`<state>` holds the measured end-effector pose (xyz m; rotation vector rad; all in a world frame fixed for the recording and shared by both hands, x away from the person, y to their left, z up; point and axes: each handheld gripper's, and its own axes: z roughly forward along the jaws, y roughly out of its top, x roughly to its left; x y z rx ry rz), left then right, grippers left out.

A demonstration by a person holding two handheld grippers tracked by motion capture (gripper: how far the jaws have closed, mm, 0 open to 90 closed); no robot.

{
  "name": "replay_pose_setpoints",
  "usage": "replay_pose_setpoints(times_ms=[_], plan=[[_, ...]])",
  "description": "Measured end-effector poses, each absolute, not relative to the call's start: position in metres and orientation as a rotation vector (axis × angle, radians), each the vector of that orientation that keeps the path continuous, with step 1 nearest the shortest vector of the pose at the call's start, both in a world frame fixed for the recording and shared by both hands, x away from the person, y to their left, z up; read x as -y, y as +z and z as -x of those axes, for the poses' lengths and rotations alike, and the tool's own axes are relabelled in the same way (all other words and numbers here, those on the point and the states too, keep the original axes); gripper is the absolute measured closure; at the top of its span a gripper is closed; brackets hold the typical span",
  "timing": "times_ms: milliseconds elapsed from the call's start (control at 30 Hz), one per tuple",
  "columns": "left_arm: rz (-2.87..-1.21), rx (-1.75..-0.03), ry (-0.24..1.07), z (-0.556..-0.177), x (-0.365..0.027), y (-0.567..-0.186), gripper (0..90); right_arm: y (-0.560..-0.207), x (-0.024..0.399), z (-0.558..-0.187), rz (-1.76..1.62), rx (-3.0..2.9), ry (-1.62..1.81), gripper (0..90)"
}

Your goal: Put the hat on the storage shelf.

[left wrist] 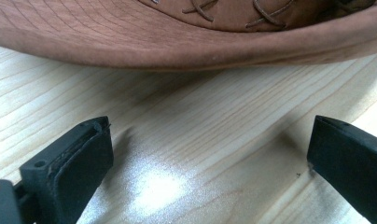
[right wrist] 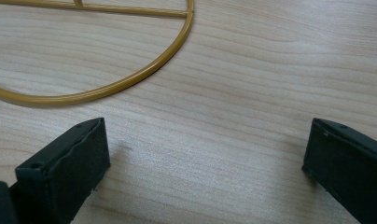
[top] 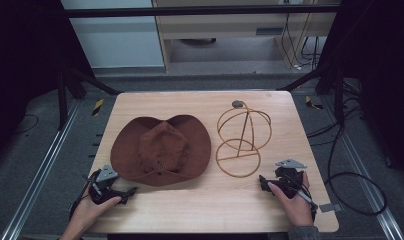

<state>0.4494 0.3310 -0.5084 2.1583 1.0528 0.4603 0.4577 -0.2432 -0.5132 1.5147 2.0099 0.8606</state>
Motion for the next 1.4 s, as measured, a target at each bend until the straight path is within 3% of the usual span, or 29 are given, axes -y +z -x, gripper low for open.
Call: replay_pose_setpoints(times_ms=[167,833,1200,1400], plan=[[-2.152,-1.056,0.428,-0.448,-0.334,-0.505,3.4,-0.513,0.243,-0.458,-1.514,-2.01,0.86,0.4],[-2.041,-0.986,0.447,-0.421,-0.347,-0.479,2.6,-0.513,0.243,-0.458,-1.515,-2.01,0.86,0.4],[-1.912,-0.902,0.504,-0.411,-0.332,-0.442,2.3,-0.513,0.243,-0.458,-1.515,-2.01,0.861,0.4],[-2.023,-0.833,0.519,-0.432,-0.309,-0.421,2.4,-0.513,0.243,-0.458,-1.518,-2.01,0.862,0.4]])
